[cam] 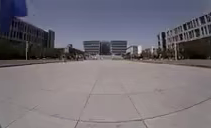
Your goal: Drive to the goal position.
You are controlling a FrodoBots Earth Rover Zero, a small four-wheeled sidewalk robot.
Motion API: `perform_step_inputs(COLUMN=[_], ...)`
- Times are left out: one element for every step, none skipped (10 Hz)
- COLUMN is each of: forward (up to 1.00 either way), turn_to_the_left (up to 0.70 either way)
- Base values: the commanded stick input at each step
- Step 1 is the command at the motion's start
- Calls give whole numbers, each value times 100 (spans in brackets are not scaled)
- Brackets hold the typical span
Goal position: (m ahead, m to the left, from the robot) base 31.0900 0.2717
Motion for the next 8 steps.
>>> perform_step_inputs(forward=[100,100,100,100,100,100,100,100], turn_to_the_left=[0,0,0,0,0,0,0,0])
